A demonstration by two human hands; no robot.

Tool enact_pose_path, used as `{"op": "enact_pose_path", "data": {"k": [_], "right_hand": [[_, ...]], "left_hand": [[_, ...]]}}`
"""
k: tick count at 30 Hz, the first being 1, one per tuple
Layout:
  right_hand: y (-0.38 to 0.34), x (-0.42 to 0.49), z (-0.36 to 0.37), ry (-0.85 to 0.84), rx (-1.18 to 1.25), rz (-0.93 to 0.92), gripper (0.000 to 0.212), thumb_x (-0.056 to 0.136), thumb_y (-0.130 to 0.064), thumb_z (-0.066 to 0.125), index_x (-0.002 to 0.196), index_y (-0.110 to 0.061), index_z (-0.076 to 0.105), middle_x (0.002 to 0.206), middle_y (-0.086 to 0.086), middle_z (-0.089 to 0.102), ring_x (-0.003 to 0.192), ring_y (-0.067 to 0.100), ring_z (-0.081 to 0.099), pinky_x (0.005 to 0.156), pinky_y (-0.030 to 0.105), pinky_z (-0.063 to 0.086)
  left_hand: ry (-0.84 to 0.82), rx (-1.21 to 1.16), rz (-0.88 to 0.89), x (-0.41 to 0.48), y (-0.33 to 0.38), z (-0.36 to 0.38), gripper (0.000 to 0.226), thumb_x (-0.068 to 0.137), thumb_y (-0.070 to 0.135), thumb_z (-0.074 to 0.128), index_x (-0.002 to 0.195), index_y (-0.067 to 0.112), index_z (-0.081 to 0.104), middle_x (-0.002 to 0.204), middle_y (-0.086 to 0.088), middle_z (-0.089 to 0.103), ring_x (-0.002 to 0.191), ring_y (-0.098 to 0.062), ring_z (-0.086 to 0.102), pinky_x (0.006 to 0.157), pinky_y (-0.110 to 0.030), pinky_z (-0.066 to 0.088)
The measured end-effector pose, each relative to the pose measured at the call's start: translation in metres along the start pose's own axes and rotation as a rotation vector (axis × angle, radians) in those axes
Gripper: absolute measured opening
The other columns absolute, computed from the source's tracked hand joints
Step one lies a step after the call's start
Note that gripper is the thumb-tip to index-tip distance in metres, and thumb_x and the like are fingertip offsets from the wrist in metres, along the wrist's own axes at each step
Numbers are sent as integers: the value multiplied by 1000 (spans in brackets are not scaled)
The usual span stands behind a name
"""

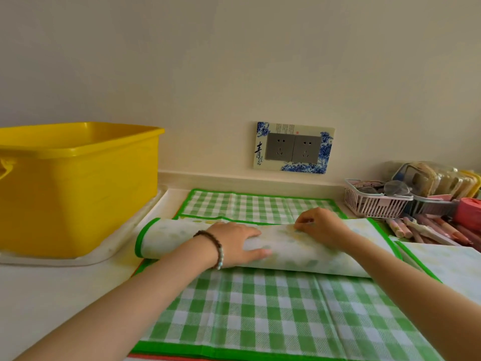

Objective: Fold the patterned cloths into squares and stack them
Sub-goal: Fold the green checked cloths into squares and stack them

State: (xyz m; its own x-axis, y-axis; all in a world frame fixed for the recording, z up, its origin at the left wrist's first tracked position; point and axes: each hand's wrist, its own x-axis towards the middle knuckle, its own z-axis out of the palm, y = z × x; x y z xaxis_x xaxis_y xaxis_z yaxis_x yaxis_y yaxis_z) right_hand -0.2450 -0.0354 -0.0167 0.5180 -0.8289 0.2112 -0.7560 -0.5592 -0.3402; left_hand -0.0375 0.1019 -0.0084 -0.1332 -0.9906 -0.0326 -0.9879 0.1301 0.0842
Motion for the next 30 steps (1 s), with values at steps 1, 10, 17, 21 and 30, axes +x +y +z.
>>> {"op": "enact_pose_path", "data": {"k": [1, 10, 17, 21, 30], "right_hand": [[2, 3, 4, -4, -28, 6, 17, 90, -26, 61, 99, -18, 72, 102, -2, 70, 90, 12, 62, 80, 26, 49], [11, 18, 26, 125, -89, 70, 25, 95, -33, 48, 113, -25, 64, 123, 0, 60, 104, 19, 59, 85, 33, 50], [-21, 9, 52, 135, 72, -9, 28, 96, -35, 47, 118, -23, 61, 132, -4, 52, 113, 16, 55, 90, 25, 43], [-31, 7, 75, 69, 94, 21, 34, 98, -31, 42, 128, -23, 54, 141, -4, 44, 125, 16, 46, 102, 27, 35], [-20, -9, 85, -150, -135, 68, 54, 97, -54, 17, 148, -38, 14, 159, -8, 8, 146, 13, 3, 119, 37, 1]], "left_hand": [[1, 44, -6, 4, 0, 6, 77, 83, 75, 28, 146, 31, 27, 152, 7, 30, 137, -15, 31, 113, -34, 22], [12, 21, -94, 39, -16, 38, 79, 85, 74, 17, 149, 27, 16, 156, 4, 19, 141, -17, 21, 116, -42, 16], [5, 15, -164, 48, -23, 60, 73, 90, 68, 18, 150, 27, 11, 158, 4, 6, 145, -16, 7, 117, -45, 5], [-2, -17, -190, 50, -24, 68, 67, 93, 61, 15, 150, 28, 5, 159, 6, -2, 145, -15, -3, 117, -46, 0], [-14, -59, -197, 50, -26, 72, 71, 91, 66, 14, 150, 29, -1, 158, 8, -9, 145, -14, -9, 117, -47, -3]]}}
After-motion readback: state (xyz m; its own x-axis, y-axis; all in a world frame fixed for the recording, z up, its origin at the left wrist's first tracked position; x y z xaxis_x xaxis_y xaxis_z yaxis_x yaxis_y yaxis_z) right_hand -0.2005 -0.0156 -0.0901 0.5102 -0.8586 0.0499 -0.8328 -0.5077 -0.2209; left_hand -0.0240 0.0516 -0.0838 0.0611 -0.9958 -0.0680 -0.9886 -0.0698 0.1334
